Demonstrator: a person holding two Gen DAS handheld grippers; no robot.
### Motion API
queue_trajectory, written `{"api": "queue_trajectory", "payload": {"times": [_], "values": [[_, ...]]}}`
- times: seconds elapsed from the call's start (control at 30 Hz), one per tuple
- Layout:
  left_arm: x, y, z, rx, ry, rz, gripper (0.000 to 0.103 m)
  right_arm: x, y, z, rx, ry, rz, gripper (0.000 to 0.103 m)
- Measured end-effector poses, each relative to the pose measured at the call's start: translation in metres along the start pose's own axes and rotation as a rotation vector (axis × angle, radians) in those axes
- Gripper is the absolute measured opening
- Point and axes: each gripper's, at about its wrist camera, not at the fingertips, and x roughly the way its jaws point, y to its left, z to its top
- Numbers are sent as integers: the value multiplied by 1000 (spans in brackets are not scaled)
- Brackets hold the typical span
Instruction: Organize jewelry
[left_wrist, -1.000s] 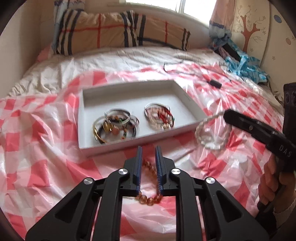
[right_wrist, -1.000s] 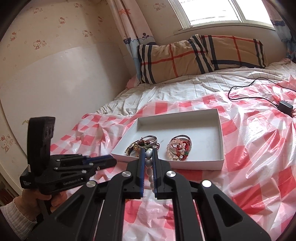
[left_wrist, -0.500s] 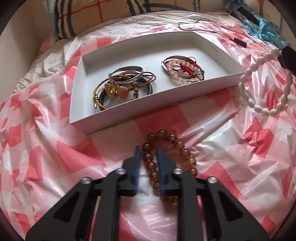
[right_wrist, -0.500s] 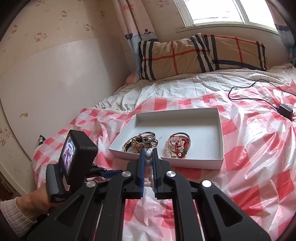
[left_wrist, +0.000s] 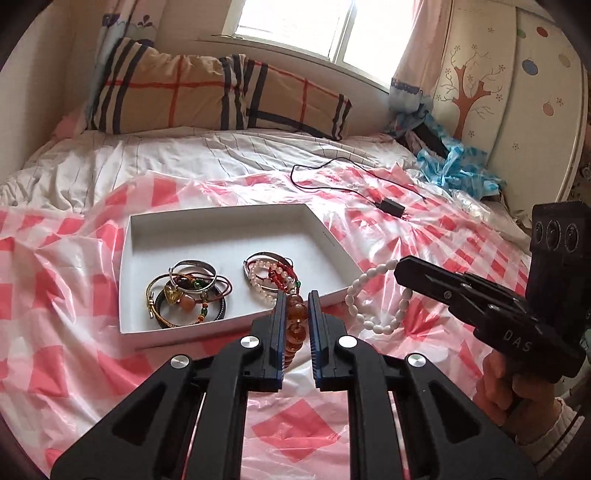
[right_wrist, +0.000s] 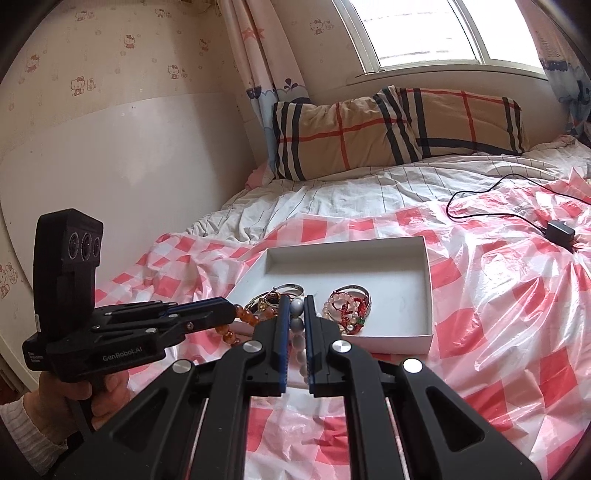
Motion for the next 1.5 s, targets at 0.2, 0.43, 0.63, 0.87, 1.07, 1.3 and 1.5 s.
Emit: {"api": "queue_trajectory", "payload": {"times": [0.2, 0.43, 0.63, 0.87, 1.07, 1.3, 1.5], "values": [[-4, 4, 13, -32, -40, 0, 10, 2, -4, 6, 34, -21, 36, 8], [2, 12, 24, -75, -68, 2, 10, 10, -12, 16, 81, -34, 44, 8], [9, 18, 30, -107, -82, 6, 10, 18, -18, 21, 108, -33, 51, 8], [23, 22, 37, -137, -96, 7, 10, 36, -19, 30, 115, -27, 63, 8], [54, 35, 42, -152, -68, 141, 15, 74, -24, 38, 106, 3, -18, 29], [74, 56, 28, -213, 61, 308, 49, 80, -49, 28, 165, 47, -128, 34], [48, 48, 18, -141, 14, 387, 84, 75, -26, 17, 38, 118, -249, 58]]}}
